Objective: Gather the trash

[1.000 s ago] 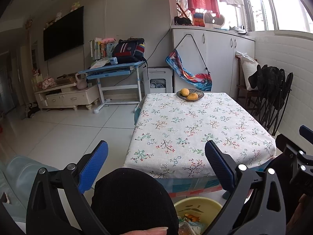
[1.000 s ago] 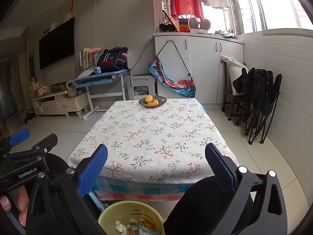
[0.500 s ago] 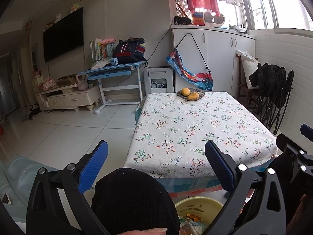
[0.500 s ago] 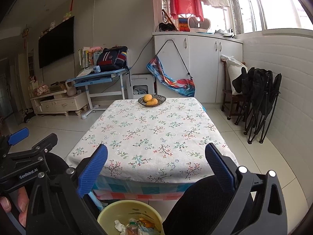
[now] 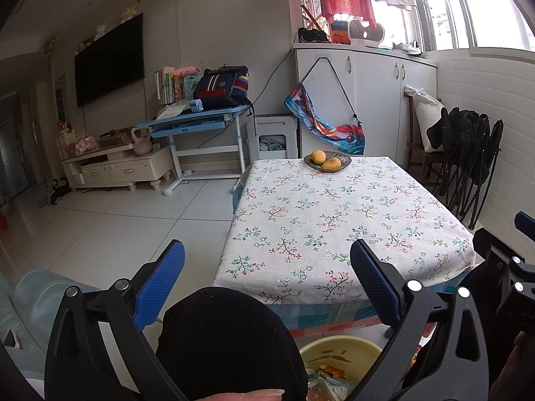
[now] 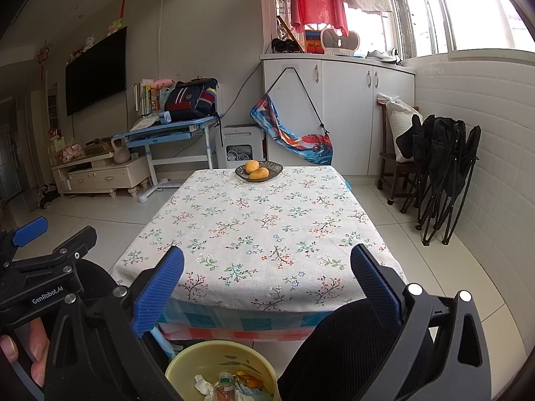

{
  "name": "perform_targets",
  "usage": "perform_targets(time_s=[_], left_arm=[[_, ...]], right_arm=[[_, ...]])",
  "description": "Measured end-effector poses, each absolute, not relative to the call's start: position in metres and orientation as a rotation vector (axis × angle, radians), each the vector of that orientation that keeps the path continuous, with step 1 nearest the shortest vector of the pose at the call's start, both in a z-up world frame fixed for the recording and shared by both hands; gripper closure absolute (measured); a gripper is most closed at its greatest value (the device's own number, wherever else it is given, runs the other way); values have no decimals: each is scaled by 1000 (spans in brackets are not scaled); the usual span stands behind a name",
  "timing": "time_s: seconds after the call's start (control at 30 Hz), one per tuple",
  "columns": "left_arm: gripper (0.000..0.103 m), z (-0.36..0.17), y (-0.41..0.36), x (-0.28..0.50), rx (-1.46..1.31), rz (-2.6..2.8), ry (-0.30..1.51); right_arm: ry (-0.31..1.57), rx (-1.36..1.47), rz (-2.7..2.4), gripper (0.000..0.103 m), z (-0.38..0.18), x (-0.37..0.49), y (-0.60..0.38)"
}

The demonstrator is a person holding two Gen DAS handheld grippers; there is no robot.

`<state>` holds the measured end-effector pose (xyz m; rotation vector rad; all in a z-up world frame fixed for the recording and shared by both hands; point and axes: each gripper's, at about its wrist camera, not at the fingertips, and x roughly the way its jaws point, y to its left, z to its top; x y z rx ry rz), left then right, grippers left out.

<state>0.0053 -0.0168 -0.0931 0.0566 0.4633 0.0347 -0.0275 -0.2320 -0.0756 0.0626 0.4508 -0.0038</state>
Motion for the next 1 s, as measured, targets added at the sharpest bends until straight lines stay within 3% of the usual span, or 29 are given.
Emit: perform_targets(time_s=[1.0], left_arm=[[7,-94,-17,5,63,34,463]], right_arm=[[452,62,-4,8,-75,-27,-231]])
